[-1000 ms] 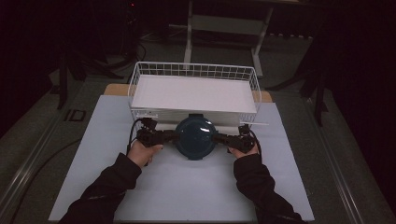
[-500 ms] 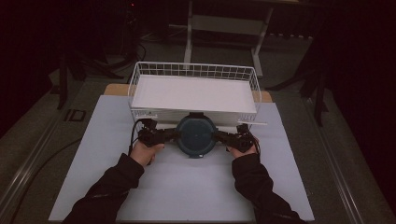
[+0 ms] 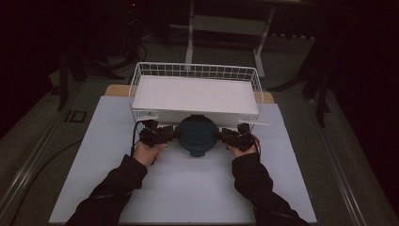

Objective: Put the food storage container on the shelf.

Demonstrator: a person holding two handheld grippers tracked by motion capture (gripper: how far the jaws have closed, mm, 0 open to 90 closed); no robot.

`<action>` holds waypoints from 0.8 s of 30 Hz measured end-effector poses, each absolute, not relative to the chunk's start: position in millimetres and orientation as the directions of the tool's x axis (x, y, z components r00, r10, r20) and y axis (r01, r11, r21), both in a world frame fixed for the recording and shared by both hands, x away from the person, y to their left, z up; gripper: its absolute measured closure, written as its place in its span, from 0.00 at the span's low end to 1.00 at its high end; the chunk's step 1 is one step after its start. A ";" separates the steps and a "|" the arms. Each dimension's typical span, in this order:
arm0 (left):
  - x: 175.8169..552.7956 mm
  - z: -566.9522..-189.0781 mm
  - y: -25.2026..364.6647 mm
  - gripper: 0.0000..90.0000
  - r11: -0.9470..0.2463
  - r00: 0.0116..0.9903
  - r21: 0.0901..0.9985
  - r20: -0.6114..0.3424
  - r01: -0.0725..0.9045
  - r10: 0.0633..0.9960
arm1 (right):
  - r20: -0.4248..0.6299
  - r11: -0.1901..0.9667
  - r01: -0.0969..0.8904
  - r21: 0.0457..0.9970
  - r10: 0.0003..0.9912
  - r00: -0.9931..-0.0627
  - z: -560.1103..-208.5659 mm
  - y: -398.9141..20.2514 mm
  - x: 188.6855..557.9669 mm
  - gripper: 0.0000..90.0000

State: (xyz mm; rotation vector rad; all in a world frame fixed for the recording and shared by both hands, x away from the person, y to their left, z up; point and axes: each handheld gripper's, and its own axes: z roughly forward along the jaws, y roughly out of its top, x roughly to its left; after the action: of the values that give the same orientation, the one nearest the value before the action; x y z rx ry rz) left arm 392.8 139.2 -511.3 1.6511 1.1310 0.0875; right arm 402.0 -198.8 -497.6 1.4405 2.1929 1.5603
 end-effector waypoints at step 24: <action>356.3 -483.4 139.3 0.01 -0.127 0.701 0.817 -0.390 0.563 0.597 | 0.321 0.095 0.591 0.801 0.764 -0.559 -479.5 -188.7 370.3 0.45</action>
State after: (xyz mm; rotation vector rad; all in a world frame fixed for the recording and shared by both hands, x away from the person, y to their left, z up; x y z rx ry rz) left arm 356.3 139.3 -483.4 1.7873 0.9197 0.0375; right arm 370.3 -188.7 -479.5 1.3721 2.1860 1.4574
